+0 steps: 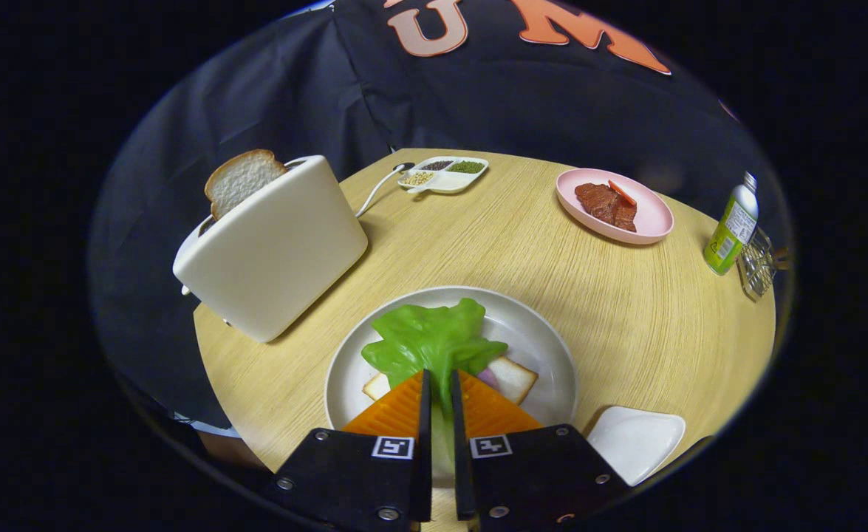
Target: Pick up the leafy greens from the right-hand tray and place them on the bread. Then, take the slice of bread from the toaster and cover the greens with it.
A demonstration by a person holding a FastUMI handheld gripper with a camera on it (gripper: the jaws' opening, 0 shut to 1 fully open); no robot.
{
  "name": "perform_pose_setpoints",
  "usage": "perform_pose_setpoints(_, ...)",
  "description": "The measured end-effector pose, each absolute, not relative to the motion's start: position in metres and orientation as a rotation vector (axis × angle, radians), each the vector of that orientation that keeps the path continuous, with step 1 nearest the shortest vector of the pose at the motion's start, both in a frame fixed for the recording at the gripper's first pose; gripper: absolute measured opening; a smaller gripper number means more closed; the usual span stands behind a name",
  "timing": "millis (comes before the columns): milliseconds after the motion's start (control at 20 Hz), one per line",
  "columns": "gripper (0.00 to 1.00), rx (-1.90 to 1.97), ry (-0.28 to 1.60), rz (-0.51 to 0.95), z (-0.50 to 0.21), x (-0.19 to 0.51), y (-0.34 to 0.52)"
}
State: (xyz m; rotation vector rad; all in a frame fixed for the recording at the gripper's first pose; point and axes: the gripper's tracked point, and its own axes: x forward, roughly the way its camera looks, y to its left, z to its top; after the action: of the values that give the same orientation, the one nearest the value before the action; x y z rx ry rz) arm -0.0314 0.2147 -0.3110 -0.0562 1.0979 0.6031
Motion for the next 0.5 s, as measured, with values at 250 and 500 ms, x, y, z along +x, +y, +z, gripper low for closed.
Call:
perform_pose_setpoints(250, 0.29, -0.049, 1.099, 0.599, -0.308, -0.031, 0.217)
perform_pose_setpoints(500, 0.53, -0.082, 1.054, 0.567, -0.293, -0.021, 0.215)
